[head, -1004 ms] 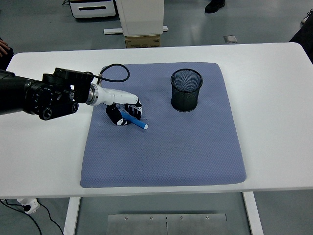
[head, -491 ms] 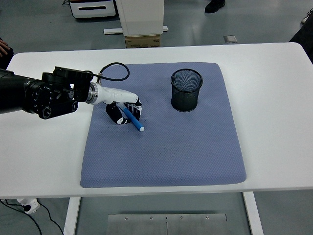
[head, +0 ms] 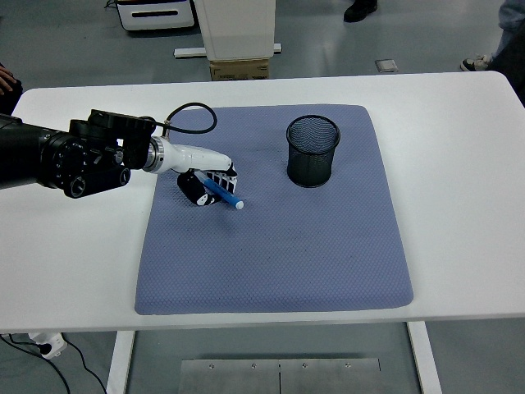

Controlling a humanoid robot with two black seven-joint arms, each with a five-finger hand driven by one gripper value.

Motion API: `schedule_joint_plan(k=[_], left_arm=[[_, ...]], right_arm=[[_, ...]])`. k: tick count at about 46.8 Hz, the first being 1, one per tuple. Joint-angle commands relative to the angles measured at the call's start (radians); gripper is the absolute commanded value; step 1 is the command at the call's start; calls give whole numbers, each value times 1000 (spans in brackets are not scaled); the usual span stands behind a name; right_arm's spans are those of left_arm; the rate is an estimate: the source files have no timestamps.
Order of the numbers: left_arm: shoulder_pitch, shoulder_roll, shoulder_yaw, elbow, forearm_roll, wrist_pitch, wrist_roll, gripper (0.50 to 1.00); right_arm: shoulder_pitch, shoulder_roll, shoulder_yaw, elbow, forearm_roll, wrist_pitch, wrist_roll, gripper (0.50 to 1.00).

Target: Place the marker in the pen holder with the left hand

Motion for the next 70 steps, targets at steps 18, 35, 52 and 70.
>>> schedule_joint_plan(k=[18,35,52,70], left_arm=[[-3,2,-3,0,0,-1,-4,695],[-3,1,-3,2,3,-4,-4,572],[1,-1,-3,2,3,-4,-4,517],[-4,1,-3,2,3,-7,-4,500]], right_arm=[[0,0,0,0,0,0,0,1000],[0,0,0,0,0,0,0,1000],[-1,0,0,0,0,0,0,1000],[0,0,0,0,0,0,0,1000]])
